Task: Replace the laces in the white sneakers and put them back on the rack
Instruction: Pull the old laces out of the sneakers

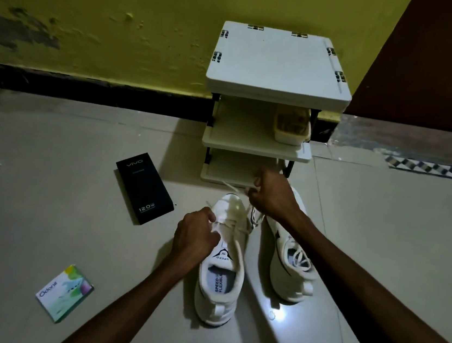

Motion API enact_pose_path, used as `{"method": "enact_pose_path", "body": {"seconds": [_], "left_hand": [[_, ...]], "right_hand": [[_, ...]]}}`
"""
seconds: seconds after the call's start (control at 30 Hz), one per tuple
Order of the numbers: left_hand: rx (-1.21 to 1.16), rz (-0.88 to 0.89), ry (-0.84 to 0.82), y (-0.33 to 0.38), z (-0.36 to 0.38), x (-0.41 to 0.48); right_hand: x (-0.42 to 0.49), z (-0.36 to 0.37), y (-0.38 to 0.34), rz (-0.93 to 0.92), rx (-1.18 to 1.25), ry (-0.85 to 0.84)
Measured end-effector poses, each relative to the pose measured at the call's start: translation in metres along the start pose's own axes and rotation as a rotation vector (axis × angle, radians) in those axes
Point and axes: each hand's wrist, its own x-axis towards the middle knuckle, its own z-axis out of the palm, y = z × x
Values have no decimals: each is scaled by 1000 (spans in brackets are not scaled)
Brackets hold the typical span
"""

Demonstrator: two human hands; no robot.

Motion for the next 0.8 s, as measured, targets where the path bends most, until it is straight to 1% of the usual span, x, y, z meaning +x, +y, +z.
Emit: {"method": "enact_pose_path", "body": {"seconds": [0.1,0.13,0.2,0.23,0.27,0.37,0.47,0.53,0.63,0.73,0.77,0.8], "left_hand": [[12,136,-8,4,3,0],[21,170,-23,4,3,1],[47,202,-62,2,3,7],[53,218,-82,2,2,10],[56,241,-103,2,2,13],[111,323,-166,8,2,20],[159,359,-161,12,4,24],[153,356,-146,13,6,25],[110,297,-133,16,9,24],[184,318,-100,17,16,24],[110,307,-79,19,16,24],[-41,227,-58,21,15,24]], "right_hand": [[-18,9,2,1,-96,-43],[-25,12,1,27,-117,-88],[-42,19,-2,92,-163,-262],[-51,22,-3,101,-190,-318],[-58,26,-2,84,-208,-324],[-73,34,5,46,-154,-235],[-76,38,15,80,-8,-197],[-77,40,20,126,103,-174],[-80,43,23,207,205,-143],[-80,45,24,265,250,-118],[-81,45,24,283,265,-114],[-80,46,25,295,274,-106]]}}
